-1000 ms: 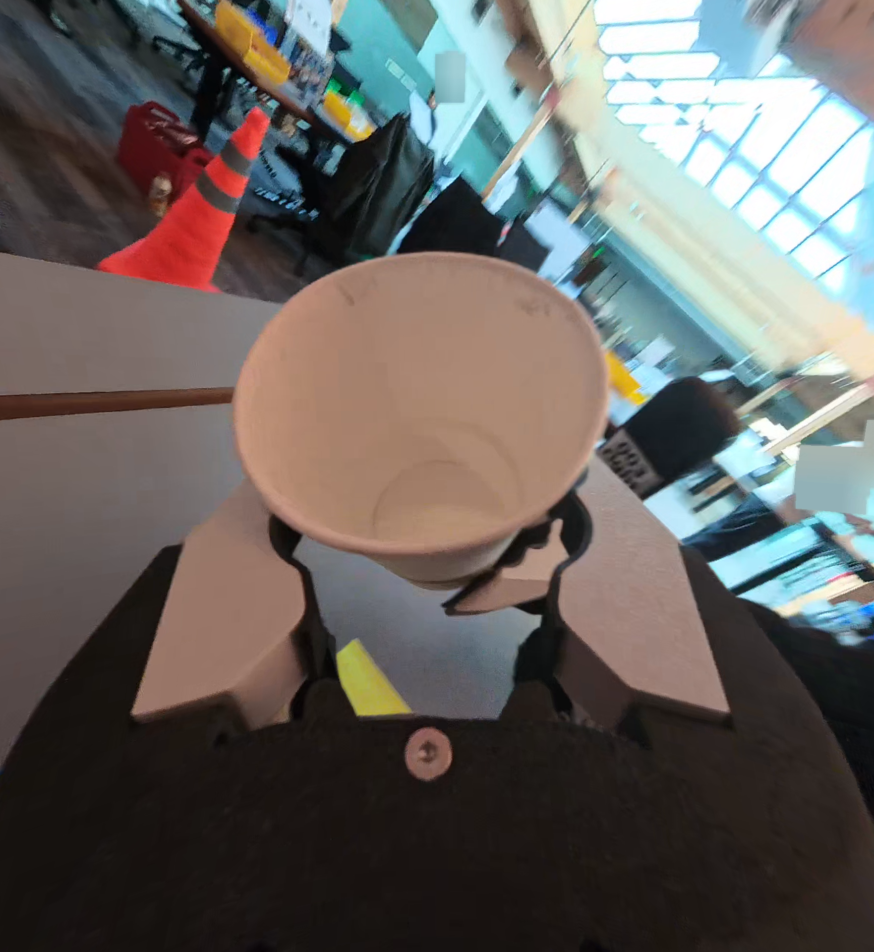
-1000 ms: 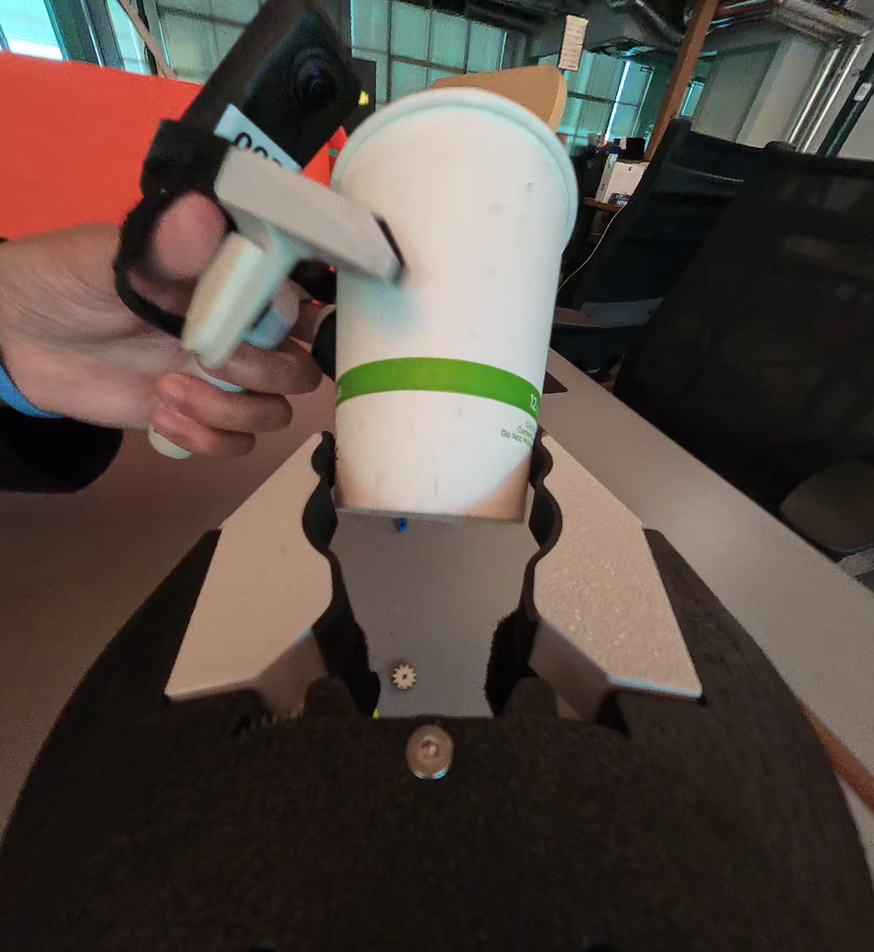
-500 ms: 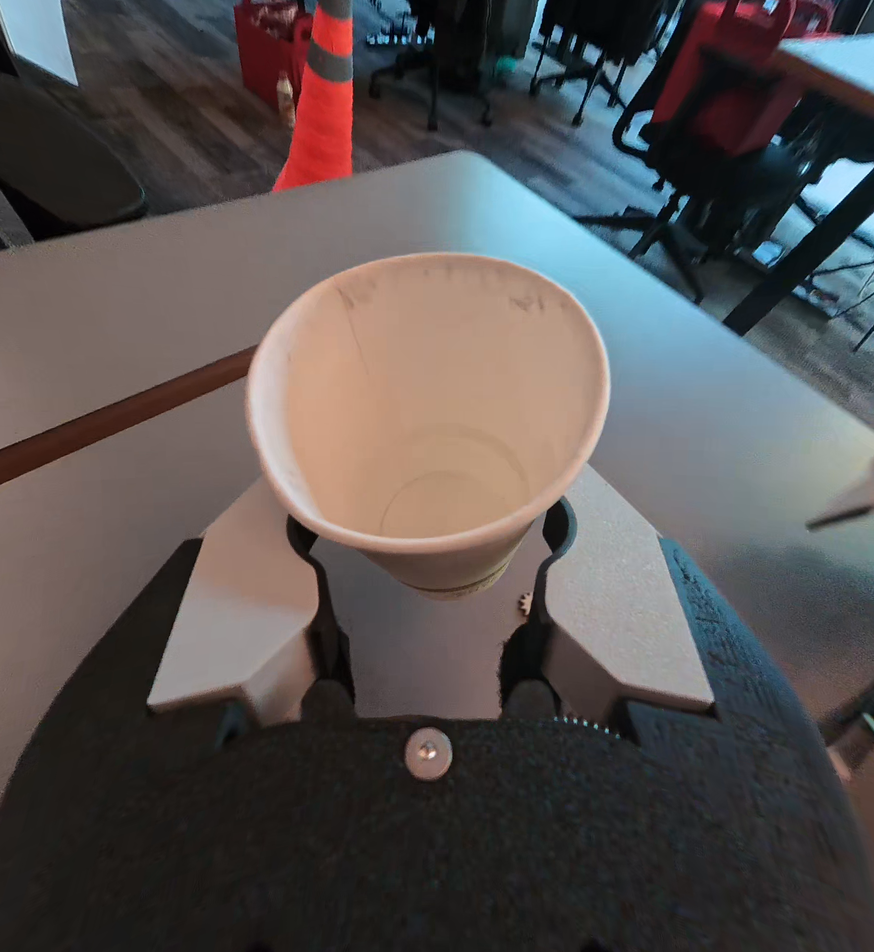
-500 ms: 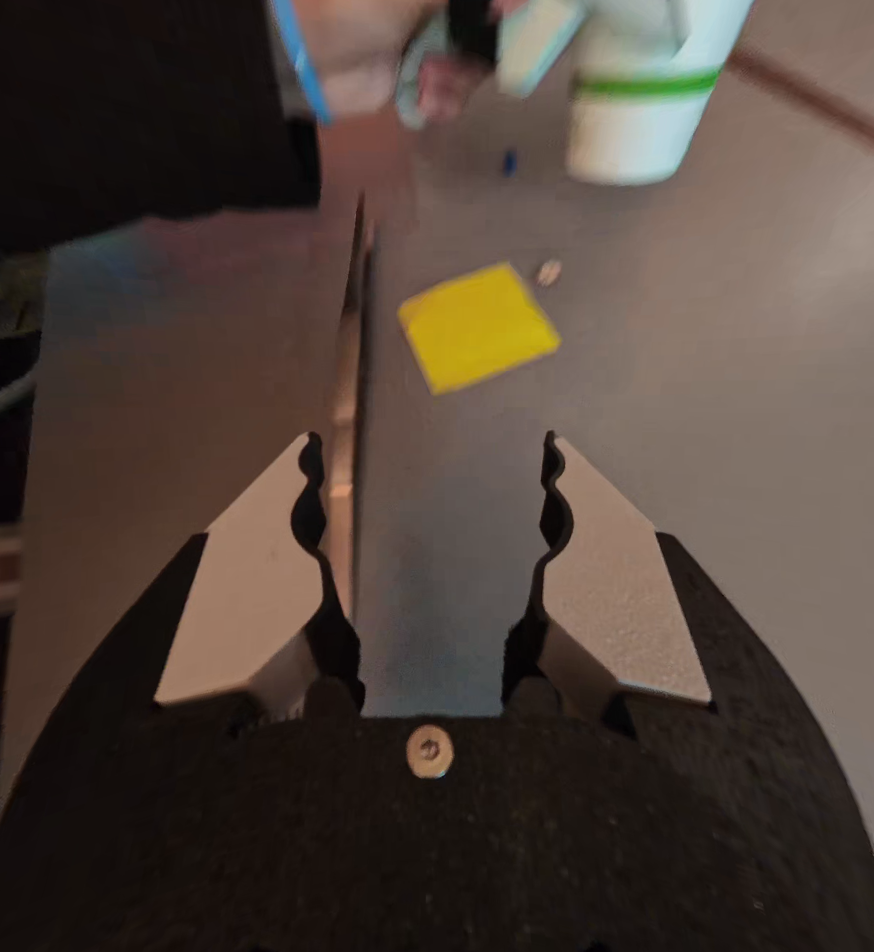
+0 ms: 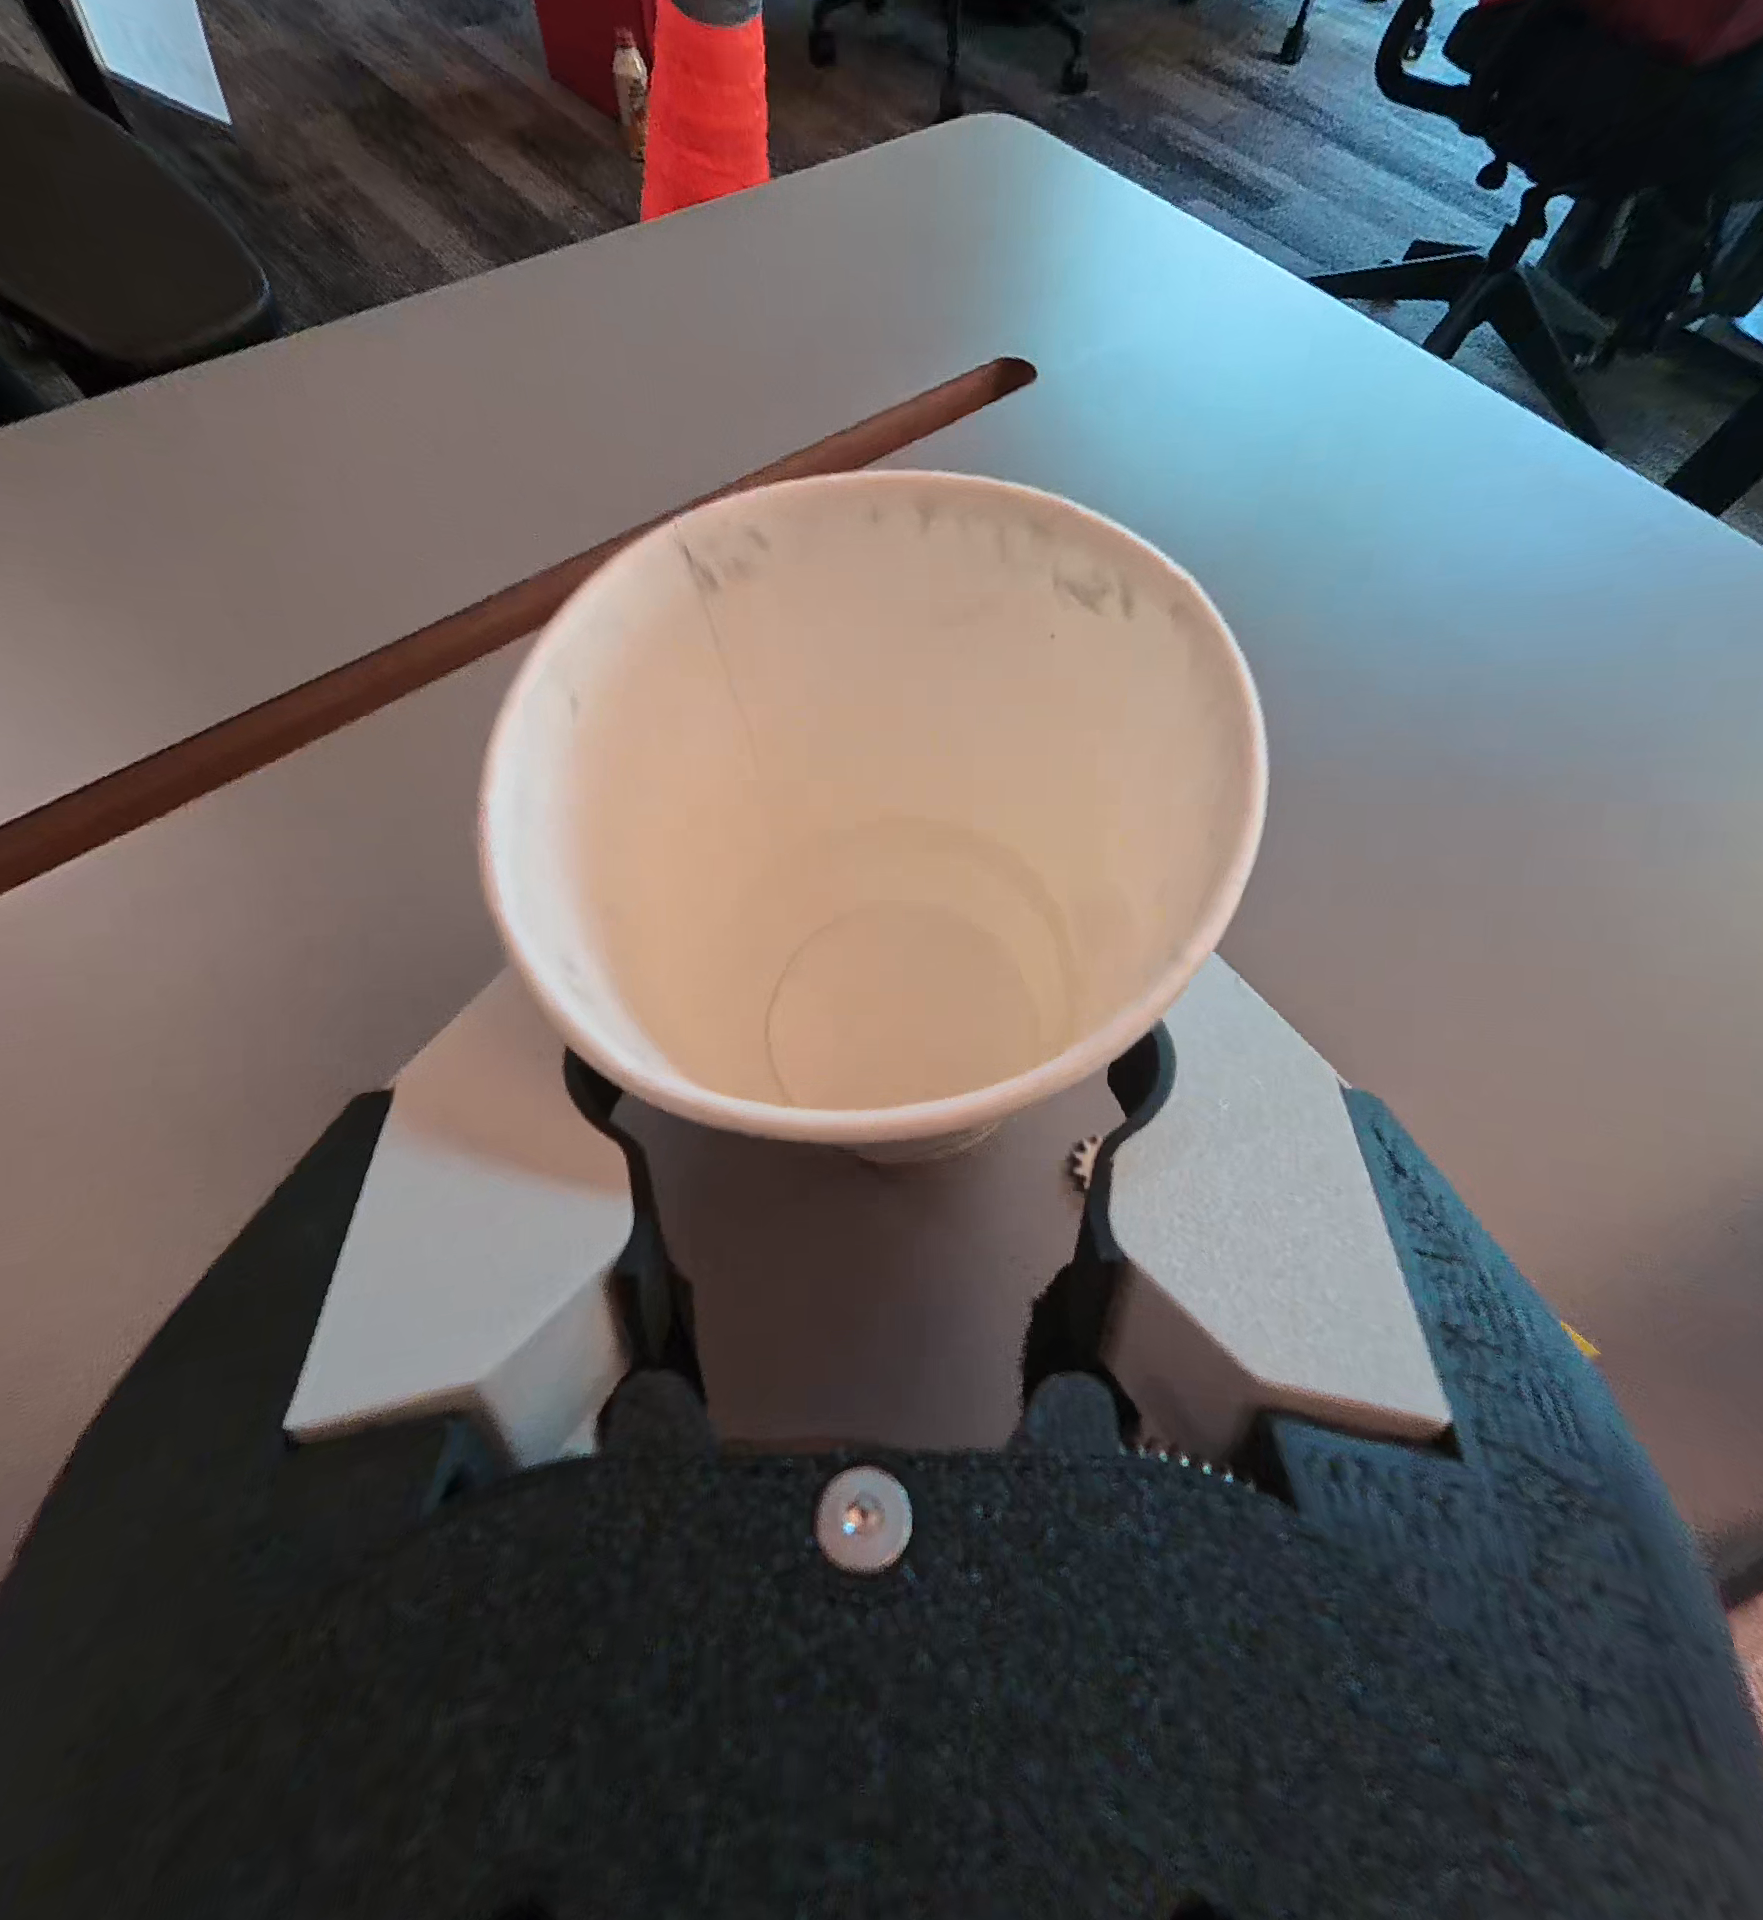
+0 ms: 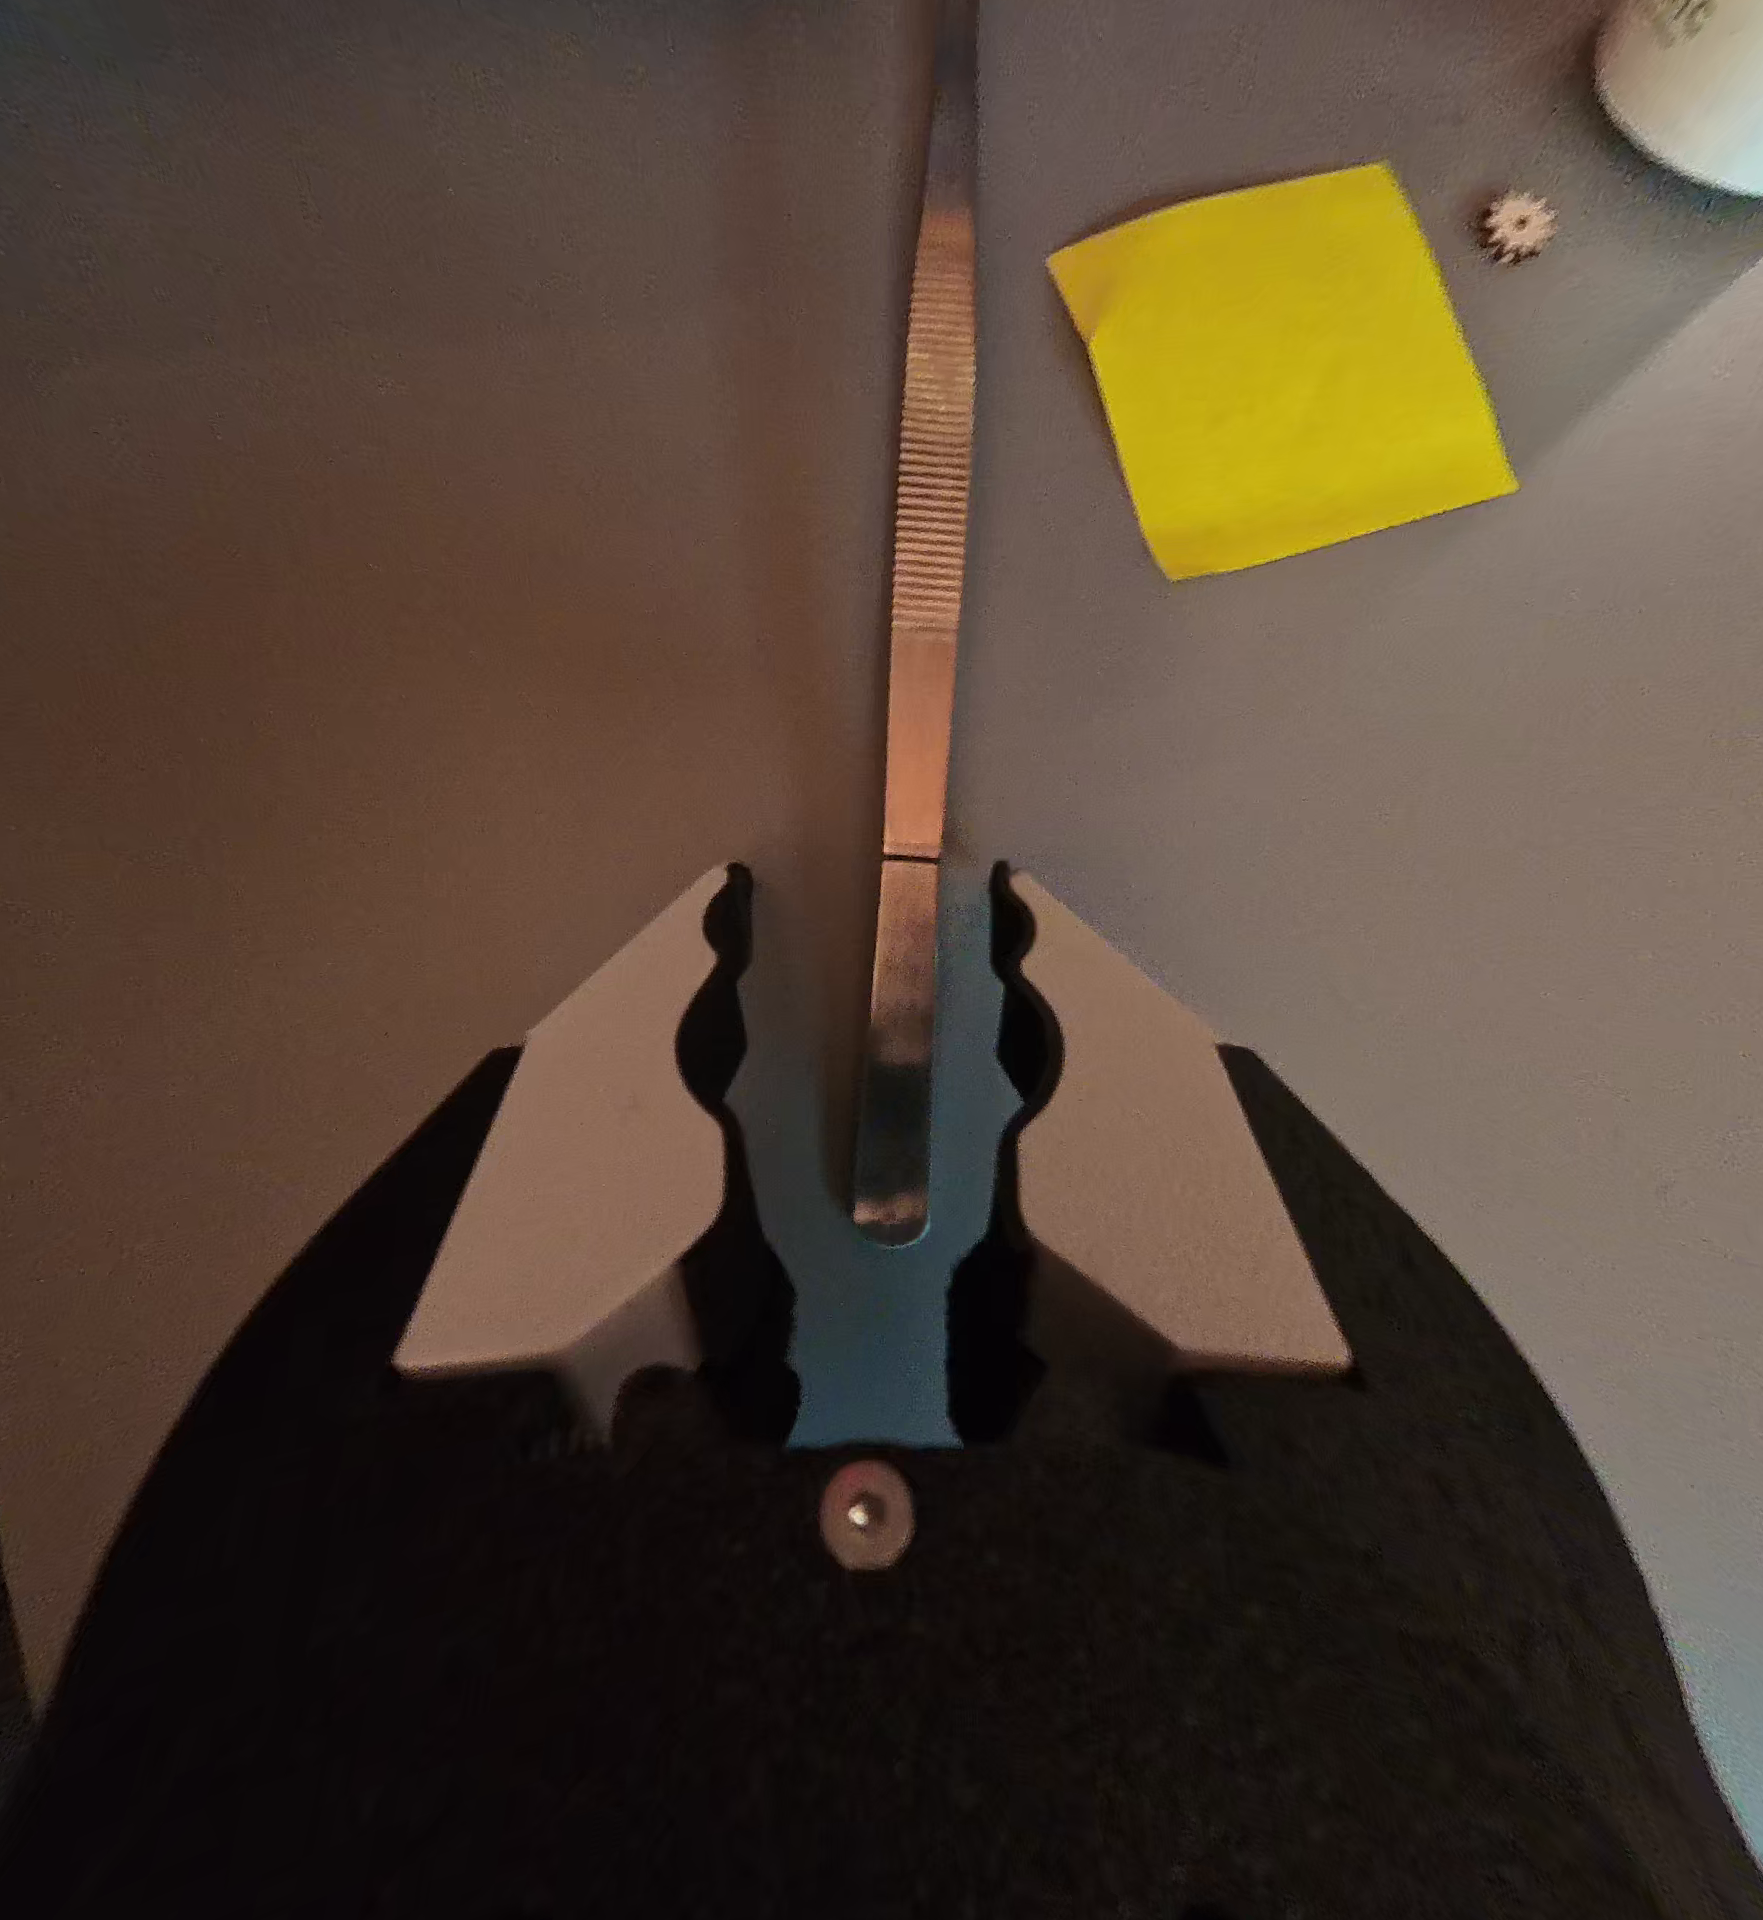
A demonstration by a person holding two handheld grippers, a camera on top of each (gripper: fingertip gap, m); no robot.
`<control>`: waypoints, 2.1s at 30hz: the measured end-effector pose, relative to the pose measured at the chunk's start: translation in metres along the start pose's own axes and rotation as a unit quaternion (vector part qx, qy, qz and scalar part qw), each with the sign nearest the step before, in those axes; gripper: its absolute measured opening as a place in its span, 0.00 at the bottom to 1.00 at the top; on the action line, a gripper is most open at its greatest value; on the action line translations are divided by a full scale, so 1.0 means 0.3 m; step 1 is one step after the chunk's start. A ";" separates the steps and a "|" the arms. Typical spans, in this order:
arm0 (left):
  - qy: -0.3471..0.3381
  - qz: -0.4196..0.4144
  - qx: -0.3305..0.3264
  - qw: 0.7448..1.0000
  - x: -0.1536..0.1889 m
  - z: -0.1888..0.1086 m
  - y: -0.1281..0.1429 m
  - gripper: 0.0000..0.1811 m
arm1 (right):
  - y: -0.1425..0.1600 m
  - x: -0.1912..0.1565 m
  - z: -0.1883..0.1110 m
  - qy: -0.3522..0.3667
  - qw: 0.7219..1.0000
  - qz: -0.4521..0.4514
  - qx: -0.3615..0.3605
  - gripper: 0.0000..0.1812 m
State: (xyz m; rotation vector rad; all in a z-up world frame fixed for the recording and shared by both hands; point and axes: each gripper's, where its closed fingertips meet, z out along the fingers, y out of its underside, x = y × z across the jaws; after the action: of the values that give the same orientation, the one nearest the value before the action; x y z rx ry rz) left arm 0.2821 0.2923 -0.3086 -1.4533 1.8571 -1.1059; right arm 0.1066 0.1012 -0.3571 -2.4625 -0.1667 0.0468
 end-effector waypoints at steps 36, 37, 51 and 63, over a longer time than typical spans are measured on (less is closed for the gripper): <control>0.220 -0.345 0.166 0.897 0.857 -0.767 0.087 0.48 | -0.165 -0.143 -0.593 0.186 0.956 -0.068 0.218 0.05; 0.239 -0.363 0.167 0.885 0.866 -0.764 0.089 0.48 | -0.175 -0.142 -0.605 0.185 0.954 -0.061 0.230 0.05; 0.298 -0.444 0.224 0.815 0.741 -0.785 0.018 0.39 | -0.278 -0.296 -0.612 0.144 0.932 -0.162 0.290 0.05; 0.379 -0.436 0.289 0.763 0.747 -0.862 -0.033 0.04 | -0.278 -0.286 -0.564 0.067 0.929 -0.055 0.361 0.11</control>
State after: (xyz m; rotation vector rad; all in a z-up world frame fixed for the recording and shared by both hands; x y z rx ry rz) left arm 0.0163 0.1487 -0.1477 -1.5872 0.9025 -2.7549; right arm 0.0253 0.0496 -0.1735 -1.7091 -0.1861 -0.0948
